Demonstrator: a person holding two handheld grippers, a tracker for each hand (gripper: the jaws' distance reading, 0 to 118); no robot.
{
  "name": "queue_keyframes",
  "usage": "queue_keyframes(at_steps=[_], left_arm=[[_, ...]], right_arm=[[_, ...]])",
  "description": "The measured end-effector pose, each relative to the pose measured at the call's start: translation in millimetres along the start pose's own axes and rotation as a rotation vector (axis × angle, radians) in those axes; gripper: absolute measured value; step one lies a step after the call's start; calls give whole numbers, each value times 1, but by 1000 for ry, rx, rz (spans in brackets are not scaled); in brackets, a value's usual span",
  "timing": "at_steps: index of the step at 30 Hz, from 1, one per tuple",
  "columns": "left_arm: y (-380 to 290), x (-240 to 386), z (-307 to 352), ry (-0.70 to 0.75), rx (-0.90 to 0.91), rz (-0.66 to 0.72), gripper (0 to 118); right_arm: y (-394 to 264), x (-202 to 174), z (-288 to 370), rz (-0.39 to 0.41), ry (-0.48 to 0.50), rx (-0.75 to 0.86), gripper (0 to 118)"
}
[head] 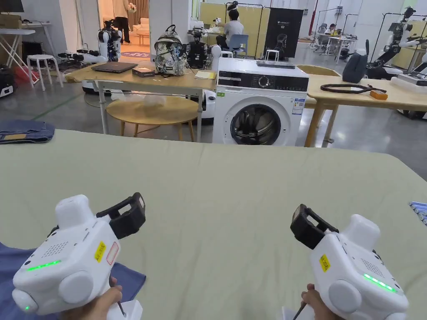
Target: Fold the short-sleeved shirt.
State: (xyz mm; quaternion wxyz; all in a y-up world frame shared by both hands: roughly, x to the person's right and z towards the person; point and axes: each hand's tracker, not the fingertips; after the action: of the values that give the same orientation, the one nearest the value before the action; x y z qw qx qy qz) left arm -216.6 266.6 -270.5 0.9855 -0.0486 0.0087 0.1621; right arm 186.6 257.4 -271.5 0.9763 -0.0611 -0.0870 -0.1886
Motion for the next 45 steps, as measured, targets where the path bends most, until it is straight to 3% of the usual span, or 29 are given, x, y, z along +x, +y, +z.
queue_keyframes(at_steps=[2,4,6,9,12,13,15,16,18,21,24,26,28,36,45], left_arm=[[0,18,-1,53,-10,-318,118],[-9,39,-3,111,-6,-720,118],[-20,49,-3,121,27,-1007,118],[-33,55,-1,143,60,-1310,118],[-40,55,-3,171,69,-1450,117],[-42,48,-6,174,65,-1463,117],[-41,48,-6,169,48,-1412,117],[-38,48,-6,161,32,-1329,117],[-26,43,-4,133,-13,-1042,117],[-9,27,-7,99,-59,-541,117],[-4,14,-5,47,-50,-259,117],[-4,13,-2,44,-20,-209,117],[-3,12,2,38,14,-203,117],[4,19,10,30,85,-221,117],[-1,25,11,62,56,-365,115]], right_arm=[[-2,-17,-1,287,-1,38,118],[-10,-40,-1,690,-12,78,118],[-26,-53,2,1027,5,176,118],[-44,-60,2,1414,2,272,118],[-53,-58,0,1600,-15,334,118],[-54,-58,0,1619,-16,341,118],[-51,-59,3,1590,-23,330,118],[-48,-61,4,1514,-29,304,118],[-38,-64,7,1252,8,201,118],[-19,-54,2,783,52,37,118],[-10,-42,-2,490,-14,-36,118],[-8,-31,-1,347,24,-34,118],[-8,-25,-2,295,20,-26,118],[-9,-29,2,361,34,21,118],[-17,-35,0,394,29,15,118]])
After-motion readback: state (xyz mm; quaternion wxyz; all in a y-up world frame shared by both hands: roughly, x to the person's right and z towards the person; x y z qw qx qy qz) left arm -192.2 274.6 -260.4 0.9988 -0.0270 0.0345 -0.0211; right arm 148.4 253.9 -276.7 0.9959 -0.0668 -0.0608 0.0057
